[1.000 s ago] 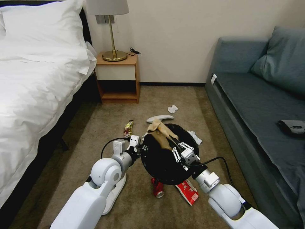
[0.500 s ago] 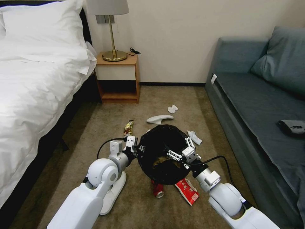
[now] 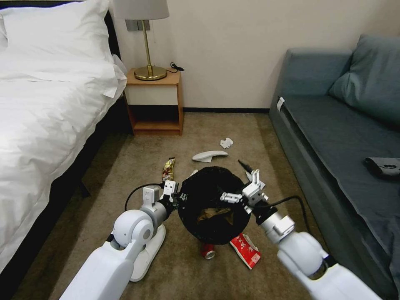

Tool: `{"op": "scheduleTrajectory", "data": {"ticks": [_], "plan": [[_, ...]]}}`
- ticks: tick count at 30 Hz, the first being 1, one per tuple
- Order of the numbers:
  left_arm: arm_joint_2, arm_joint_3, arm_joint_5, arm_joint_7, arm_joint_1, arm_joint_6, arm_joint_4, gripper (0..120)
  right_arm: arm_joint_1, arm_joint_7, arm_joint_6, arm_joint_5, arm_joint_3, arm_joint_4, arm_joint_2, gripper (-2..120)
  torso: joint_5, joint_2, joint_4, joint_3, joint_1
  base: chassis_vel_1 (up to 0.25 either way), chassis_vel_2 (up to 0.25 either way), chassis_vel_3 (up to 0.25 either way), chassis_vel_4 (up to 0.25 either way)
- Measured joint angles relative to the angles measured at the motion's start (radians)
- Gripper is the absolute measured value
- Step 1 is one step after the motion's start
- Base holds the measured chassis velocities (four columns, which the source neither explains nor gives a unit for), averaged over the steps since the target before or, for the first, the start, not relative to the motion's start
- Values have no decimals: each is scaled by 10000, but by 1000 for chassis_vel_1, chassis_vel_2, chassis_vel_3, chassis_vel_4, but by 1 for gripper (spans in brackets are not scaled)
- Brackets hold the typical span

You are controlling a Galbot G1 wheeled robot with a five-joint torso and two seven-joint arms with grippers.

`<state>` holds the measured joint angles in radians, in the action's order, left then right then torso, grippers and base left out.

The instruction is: Pick up the trash bin, then pick up the garbage on the floor and place it into the trash bin.

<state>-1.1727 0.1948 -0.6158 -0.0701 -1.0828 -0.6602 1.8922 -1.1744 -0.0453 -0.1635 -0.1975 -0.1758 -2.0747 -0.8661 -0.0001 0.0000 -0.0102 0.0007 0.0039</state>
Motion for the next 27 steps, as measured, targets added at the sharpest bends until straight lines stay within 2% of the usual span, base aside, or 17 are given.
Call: {"op": "scheduleTrajectory", "data": {"ticks": [5,6,7,9,10,12,13,14,19,21,22,24,25,26,27], "plan": [[30,218,252,9,-183,9,-84,2,77,-103,98,-311,-384,-396,326,100,0,0,-1,0,0,0,0,0,0],[30,537,411,16,-442,36,-22,2,40,-156,99,-360,-525,-418,365,100,-3,0,-5,0,0,0,0,0,0],[30,537,411,16,-442,36,-22,2,40,-156,99,-360,-525,-418,365,100,-3,0,-5,0,0,0,0,0,0],[31,1059,585,24,-860,107,252,2,-90,-183,37,-331,-559,-190,210,100,2,0,2,0,0,0,0,0,0],[31,1059,585,24,-860,107,252,2,-90,-183,37,-331,-559,-190,210,100,2,0,2,0,0,0,0,0,0],[91,1576,699,28,-1240,193,668,2,-354,-232,-102,-142,-568,269,-145,100,0,0,3,-1,-1,0,0,0,0],[91,1576,699,28,-1240,193,668,2,-354,-232,-102,-142,-568,269,-145,100,0,0,3,-1,-1,0,0,0,0],[134,1934,735,40,-1447,226,957,2,-427,-283,-167,-32,-555,632,-404,100,4,0,0,-1,-1,0,0,0,0],[160,2340,767,48,-1612,253,1255,2,-431,-393,-200,31,-491,1041,-716,100,0,0,-3,-1,-1,0,0,0,0],[161,2839,820,48,-1715,283,1543,2,-333,-617,-196,48,-378,1498,-1070,100,3,0,0,0,0,0,0,0,0],[161,2839,820,48,-1715,283,1543,2,-333,-617,-196,48,-378,1498,-1070,100,3,0,0,0,0,0,0,0,0],[110,3686,837,-9,-1754,294,1901,2,-189,-976,-69,-28,-319,2013,-1496,100,0,0,2,0,0,0,0,0,0],[110,3686,837,-9,-1754,294,1901,2,-189,-976,-69,-28,-319,2013,-1496,100,0,0,2,0,0,0,0,0,0],[70,4112,804,-18,-1754,298,2047,2,-162,-1110,-7,-103,-314,2260,-1650,100,-1,0,2,-1,-1,0,0,0,0],[70,4112,804,-18,-1754,298,2047,2,-162,-1110,-7,-103,-314,2260,-1650,100,-1,0,2,-1,-1,0,0,0,0]]}}
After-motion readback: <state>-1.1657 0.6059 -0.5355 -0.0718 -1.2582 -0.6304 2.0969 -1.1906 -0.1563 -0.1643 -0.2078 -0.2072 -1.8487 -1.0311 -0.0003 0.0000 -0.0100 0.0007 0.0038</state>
